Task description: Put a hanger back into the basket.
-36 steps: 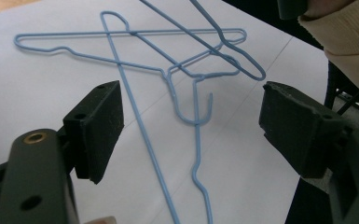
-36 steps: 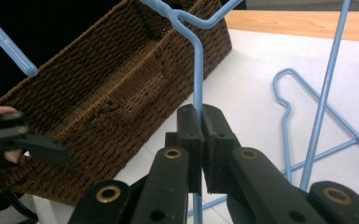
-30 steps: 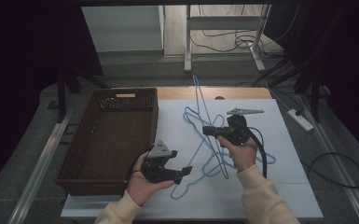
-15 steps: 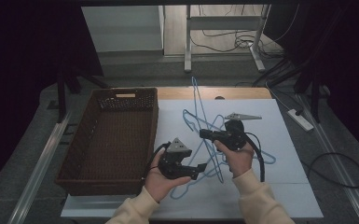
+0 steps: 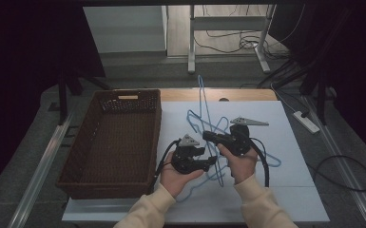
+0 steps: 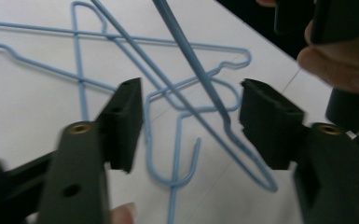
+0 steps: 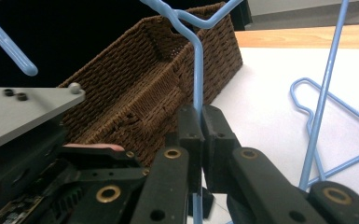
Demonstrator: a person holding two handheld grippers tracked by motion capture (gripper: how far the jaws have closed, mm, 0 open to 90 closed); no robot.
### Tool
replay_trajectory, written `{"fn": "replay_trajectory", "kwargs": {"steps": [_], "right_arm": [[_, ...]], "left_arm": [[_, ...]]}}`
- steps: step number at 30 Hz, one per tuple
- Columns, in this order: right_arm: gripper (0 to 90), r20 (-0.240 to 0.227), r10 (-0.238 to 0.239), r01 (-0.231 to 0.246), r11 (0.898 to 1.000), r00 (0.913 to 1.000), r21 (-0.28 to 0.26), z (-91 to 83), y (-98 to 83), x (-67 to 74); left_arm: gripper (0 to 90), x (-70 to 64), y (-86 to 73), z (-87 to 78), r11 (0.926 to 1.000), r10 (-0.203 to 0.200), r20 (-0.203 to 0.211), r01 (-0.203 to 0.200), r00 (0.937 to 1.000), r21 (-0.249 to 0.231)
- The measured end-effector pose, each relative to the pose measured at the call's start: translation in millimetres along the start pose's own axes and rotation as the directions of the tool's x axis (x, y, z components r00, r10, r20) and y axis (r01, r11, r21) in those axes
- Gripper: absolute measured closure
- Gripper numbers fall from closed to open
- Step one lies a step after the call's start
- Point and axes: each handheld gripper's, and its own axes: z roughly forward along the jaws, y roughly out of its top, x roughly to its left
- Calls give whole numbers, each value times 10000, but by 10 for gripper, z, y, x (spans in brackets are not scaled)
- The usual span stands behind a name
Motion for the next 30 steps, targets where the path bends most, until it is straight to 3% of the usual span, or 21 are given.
{"fn": "replay_trajectory", "kwargs": {"steps": [2,5,8,11,16,19,24,25,26,27,28,29,30], "right_arm": [[877,-15,16,-16,10000,10000,-51,-9,-4,2],[877,-84,256,-257,9995,9996,-205,-28,-17,-19],[877,-128,355,-358,9991,9993,-220,-35,-24,-35],[876,-180,369,-373,9991,9992,-219,-43,-24,-47],[858,-173,171,-177,9992,9997,-347,-85,0,-60],[767,-359,-11,-11,9982,9994,-594,-141,39,-81],[698,-484,-163,126,9972,9987,-740,-218,82,-89],[599,-356,-255,227,9968,9990,-765,-254,91,-84],[599,-356,-255,227,9968,9990,-765,-254,91,-84],[513,-271,-376,354,9962,9989,-792,-297,91,-79],[513,-271,-376,354,9962,9989,-792,-297,91,-79],[423,-160,-620,607,9954,9979,-739,-335,85,-64],[423,-160,-620,607,9954,9979,-739,-335,85,-64]], "left_arm": [[500,1,10,24,9999,-96,58,96,9999,-33],[669,17,27,54,9991,-422,646,425,9970,-36],[740,33,35,60,9978,-665,1008,663,9927,55],[785,22,45,54,9975,-691,771,677,9946,198],[836,57,64,6,9942,-1054,447,1044,9934,243],[863,57,78,-35,9951,-987,393,983,9943,130],[863,52,92,-46,9948,-1019,578,1016,9931,74],[864,57,92,-46,9944,-1053,631,1048,9924,97],[864,61,93,-46,9942,-1073,646,1068,9921,110],[865,63,93,-47,9943,-1066,651,1062,9922,108],[865,65,93,-47,9944,-1060,674,1055,9921,110],[865,64,94,-48,9940,-1090,699,1085,9916,106],[865,67,96,-47,9937,-1118,738,1114,9910,99]]}}
